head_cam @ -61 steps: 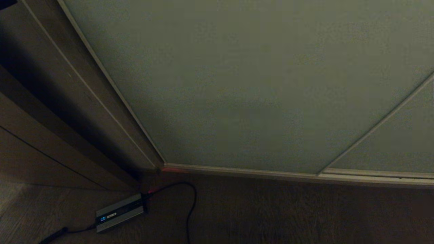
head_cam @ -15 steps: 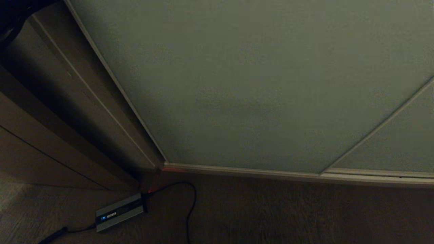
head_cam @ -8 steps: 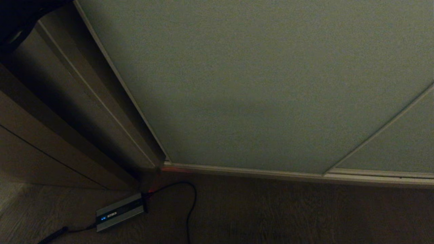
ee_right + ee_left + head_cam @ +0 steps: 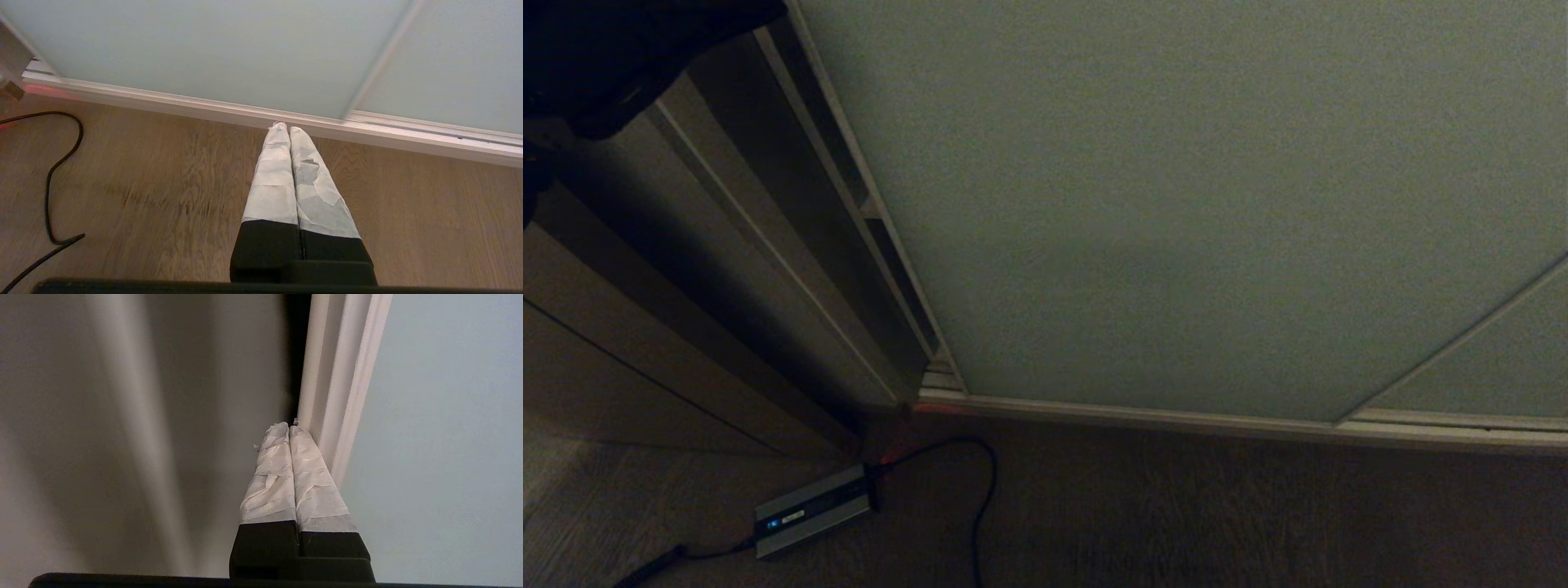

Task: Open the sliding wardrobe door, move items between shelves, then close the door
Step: Open the door

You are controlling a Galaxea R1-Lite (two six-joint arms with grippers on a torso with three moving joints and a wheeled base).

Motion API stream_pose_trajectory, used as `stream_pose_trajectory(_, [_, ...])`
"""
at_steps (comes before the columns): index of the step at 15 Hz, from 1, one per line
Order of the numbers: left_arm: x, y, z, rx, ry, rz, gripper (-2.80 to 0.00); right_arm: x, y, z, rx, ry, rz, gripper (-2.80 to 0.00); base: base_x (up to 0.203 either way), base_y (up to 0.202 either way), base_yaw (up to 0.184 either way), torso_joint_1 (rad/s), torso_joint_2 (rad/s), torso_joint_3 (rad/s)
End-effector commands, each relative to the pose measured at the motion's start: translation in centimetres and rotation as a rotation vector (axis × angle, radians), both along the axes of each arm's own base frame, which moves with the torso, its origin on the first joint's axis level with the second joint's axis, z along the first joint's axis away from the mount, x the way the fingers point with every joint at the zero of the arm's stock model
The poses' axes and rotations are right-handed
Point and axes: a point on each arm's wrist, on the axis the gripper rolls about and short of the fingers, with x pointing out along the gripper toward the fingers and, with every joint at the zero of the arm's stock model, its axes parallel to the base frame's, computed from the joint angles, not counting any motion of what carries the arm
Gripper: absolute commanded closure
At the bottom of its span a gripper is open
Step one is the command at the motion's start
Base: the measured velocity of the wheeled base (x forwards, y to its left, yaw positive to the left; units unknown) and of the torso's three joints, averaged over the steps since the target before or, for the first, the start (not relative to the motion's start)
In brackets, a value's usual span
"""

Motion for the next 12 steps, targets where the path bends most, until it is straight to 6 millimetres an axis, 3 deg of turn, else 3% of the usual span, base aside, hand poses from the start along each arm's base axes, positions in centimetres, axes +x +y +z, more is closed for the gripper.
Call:
stream_pose_trajectory(1, [-0.5, -2.3, -0.5, 0.005, 0.023, -0.080, 0.00, 0.0, 0.0, -0.1, 0.000, 0.004, 0.001, 0.00, 0.000, 0.000, 0.000, 0.000, 0.00, 0.000])
stream_pose_trajectory(7, [-3.3, -7.6, -1.3, -0.001, 0.061, -0.266, 0.00, 0.0, 0.0, -0.1, 0.000, 0.004, 0.001, 0.00, 0.000, 0.000, 0.000, 0.000, 0.00, 0.000])
stream_pose_trajectory(9, [-3.6, -7.6, -1.1, -0.022, 0.062, -0.262, 0.00, 0.0, 0.0, -0.1, 0.000, 0.004, 0.001, 0.00, 0.000, 0.000, 0.000, 0.000, 0.00, 0.000])
stream_pose_trajectory(12, [-6.4, -5.9, 0.9, -0.065, 0.007, -0.271, 0.00, 0.0, 0.0, -0.1, 0.000, 0.004, 0.001, 0.00, 0.000, 0.000, 0.000, 0.000, 0.00, 0.000])
